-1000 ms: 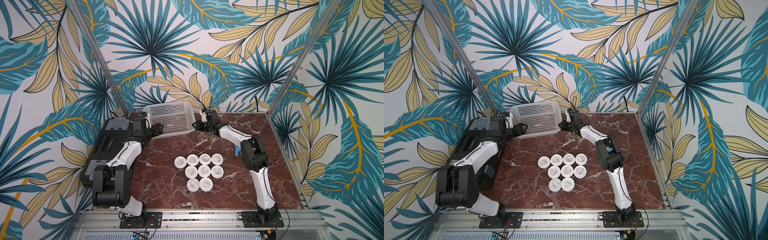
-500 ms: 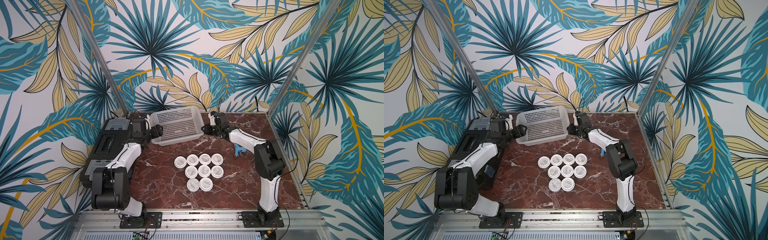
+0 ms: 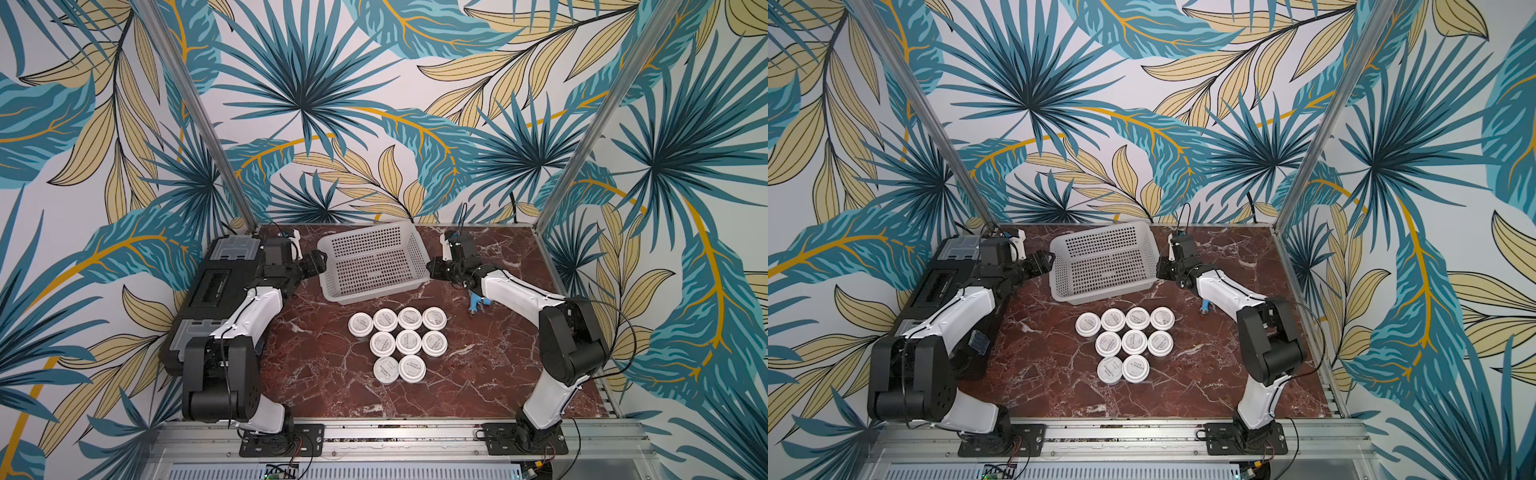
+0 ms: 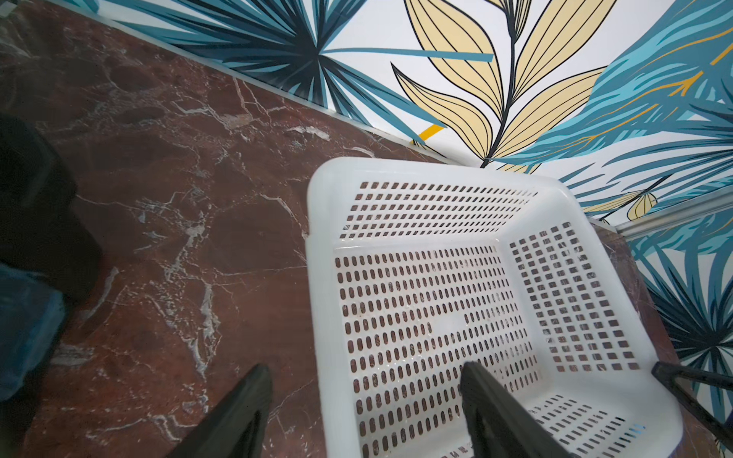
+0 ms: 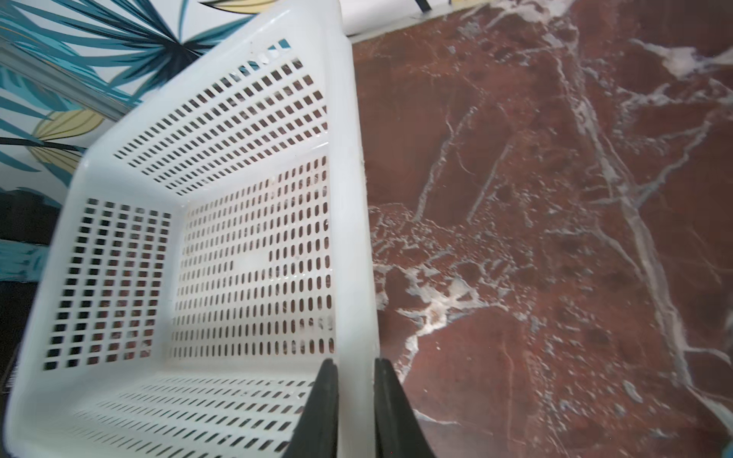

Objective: Put the yogurt in the basket
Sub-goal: Move the basket to the center of the board.

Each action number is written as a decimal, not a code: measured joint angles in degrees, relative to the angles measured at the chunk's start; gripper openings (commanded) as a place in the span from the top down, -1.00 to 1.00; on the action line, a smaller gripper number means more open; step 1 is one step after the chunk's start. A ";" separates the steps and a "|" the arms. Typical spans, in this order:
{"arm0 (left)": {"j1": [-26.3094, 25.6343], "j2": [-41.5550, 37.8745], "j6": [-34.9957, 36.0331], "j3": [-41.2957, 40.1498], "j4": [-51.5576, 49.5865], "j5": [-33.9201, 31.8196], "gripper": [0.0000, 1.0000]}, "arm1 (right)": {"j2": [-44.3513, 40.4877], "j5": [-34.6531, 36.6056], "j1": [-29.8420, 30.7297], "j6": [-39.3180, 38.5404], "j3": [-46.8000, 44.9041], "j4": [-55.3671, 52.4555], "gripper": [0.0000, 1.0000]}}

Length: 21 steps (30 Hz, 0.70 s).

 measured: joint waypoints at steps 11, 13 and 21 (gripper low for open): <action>-0.85 2.89 0.04 0.02 -0.07 1.14 -0.58 | -5.20 2.54 -2.43 0.04 -7.30 2.03 0.68; -1.36 4.39 0.04 0.04 -0.22 1.27 -0.58 | -6.16 2.93 -2.47 0.04 -8.26 2.05 0.68; -6.27 9.60 0.17 2.62 -1.68 1.46 -0.58 | -12.72 5.11 -2.47 0.02 -12.83 1.53 0.60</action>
